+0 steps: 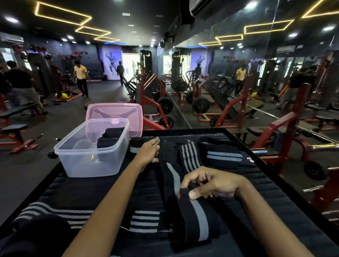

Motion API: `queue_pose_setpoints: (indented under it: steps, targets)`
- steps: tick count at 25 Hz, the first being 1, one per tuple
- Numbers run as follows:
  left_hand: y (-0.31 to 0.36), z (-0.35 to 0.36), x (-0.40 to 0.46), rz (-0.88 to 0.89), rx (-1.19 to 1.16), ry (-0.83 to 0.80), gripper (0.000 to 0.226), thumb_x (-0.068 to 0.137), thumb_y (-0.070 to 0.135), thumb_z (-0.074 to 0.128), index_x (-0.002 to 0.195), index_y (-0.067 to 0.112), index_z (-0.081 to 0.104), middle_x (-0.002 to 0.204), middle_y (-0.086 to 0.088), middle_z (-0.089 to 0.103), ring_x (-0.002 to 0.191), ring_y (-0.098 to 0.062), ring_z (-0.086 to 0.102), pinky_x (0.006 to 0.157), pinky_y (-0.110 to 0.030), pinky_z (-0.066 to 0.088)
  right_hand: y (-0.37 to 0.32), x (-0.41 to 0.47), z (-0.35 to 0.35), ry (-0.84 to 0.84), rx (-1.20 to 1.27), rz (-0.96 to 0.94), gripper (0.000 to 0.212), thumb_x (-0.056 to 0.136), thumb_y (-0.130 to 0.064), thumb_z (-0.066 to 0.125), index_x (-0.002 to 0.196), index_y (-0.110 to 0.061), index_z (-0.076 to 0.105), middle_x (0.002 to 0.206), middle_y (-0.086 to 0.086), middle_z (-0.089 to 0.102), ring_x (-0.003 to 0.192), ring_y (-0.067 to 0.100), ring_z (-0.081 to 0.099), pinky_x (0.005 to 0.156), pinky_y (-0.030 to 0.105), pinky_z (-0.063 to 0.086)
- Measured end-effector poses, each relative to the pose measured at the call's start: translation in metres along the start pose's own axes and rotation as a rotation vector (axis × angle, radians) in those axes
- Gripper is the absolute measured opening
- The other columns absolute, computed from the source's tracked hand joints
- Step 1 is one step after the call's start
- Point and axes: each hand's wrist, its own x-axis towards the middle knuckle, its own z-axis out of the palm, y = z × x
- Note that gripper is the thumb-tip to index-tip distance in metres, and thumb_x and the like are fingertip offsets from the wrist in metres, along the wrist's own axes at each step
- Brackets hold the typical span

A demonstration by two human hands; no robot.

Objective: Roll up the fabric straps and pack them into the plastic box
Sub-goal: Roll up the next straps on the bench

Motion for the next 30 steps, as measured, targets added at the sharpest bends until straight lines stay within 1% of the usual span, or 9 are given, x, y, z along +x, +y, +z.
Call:
queue_pose_setpoints:
  steps: [3,5,9,11,13,17,22,26,30]
  targets:
    - [0.007,-0.01,-0.01,0.023,0.058,-0.148,0.075,0.093,0.008,0.059,0.153,0.02,0.016,0.15,0.007,0.029,0.13,-0.018,0.042,0.096,-0.032,0.047,-0.008,0.014,0.005,0.037,0.031,0.003,0.016,0.089,-0.004,0.063,0.098,-0.015,0.069,0.087,-0.006,0.066,0.073,0.011,0.056,0.062,0.022,0.039]
    - [0.015,-0.017,-0.024,0.145,0.26,-0.152,0.073,0.09,0.007,0.062,0.15,0.024,0.025,0.154,0.003,0.023,0.136,-0.021,0.037,0.11,-0.037,0.038,-0.007,0.019,0.006,0.113,-0.007,0.03,0.011,0.089,-0.006,0.064,0.098,-0.012,0.066,0.079,-0.008,0.061,0.065,0.005,0.051,0.054,0.018,0.035]
    - [0.031,-0.021,-0.091,0.202,0.199,-0.218,0.029,0.092,0.03,0.06,0.119,0.021,0.062,0.117,0.0,0.062,0.102,-0.013,0.064,0.086,-0.036,0.055,0.004,0.024,0.007,0.377,0.134,0.028,0.014,0.085,-0.008,0.07,0.097,-0.007,0.065,0.089,0.01,0.057,0.083,0.019,0.055,0.077,0.024,0.045]
    - [0.036,-0.019,-0.128,0.245,0.162,-0.292,0.039,0.084,0.037,0.067,0.121,0.027,0.061,0.109,0.011,0.061,0.097,-0.006,0.063,0.084,-0.03,0.057,0.0,0.025,0.008,0.587,0.248,-0.006,0.009,0.085,-0.003,0.067,0.091,-0.006,0.062,0.087,0.009,0.06,0.083,0.017,0.058,0.074,0.019,0.049]
    - [0.031,-0.013,-0.146,0.331,0.285,-0.276,0.065,0.074,0.035,0.079,0.133,0.03,0.051,0.123,0.017,0.049,0.107,0.0,0.056,0.088,-0.023,0.054,-0.008,0.028,0.009,0.708,0.343,-0.027,0.005,0.085,-0.002,0.065,0.084,-0.006,0.062,0.085,0.007,0.064,0.079,0.015,0.063,0.067,0.018,0.052]
    - [0.022,0.0,-0.133,0.412,0.308,-0.08,0.086,0.064,0.025,0.087,0.139,0.022,0.045,0.141,0.012,0.039,0.126,-0.002,0.044,0.099,-0.02,0.044,-0.019,0.038,0.016,0.666,0.464,-0.048,0.024,0.082,-0.019,0.071,0.096,0.0,0.066,0.089,0.01,0.07,0.081,0.015,0.068,0.068,0.021,0.055]
    - [0.034,-0.007,-0.113,0.604,0.387,0.166,0.048,0.062,0.013,0.086,0.105,0.016,0.065,0.104,0.006,0.065,0.093,0.002,0.058,0.081,-0.006,0.041,-0.031,0.039,0.01,0.553,0.216,-0.248,0.041,0.069,-0.028,0.078,0.103,-0.009,0.066,0.101,0.007,0.065,0.096,0.018,0.063,0.082,0.028,0.051]
    - [0.024,-0.007,-0.111,0.606,0.328,0.186,0.045,0.068,0.009,0.08,0.108,0.016,0.063,0.106,0.007,0.065,0.097,0.0,0.059,0.081,-0.012,0.046,-0.028,0.036,0.009,0.576,-0.038,-0.31,0.033,0.071,-0.012,0.081,0.098,-0.006,0.065,0.097,0.005,0.065,0.093,0.015,0.062,0.085,0.026,0.05]
    - [0.02,-0.005,-0.115,0.608,0.254,0.081,0.064,0.078,0.017,0.076,0.131,0.027,0.043,0.123,0.009,0.058,0.112,-0.002,0.057,0.092,-0.02,0.049,-0.016,0.045,0.017,0.705,0.177,-0.34,0.022,0.076,-0.016,0.074,0.09,-0.009,0.059,0.087,0.002,0.062,0.084,0.015,0.06,0.078,0.026,0.049]
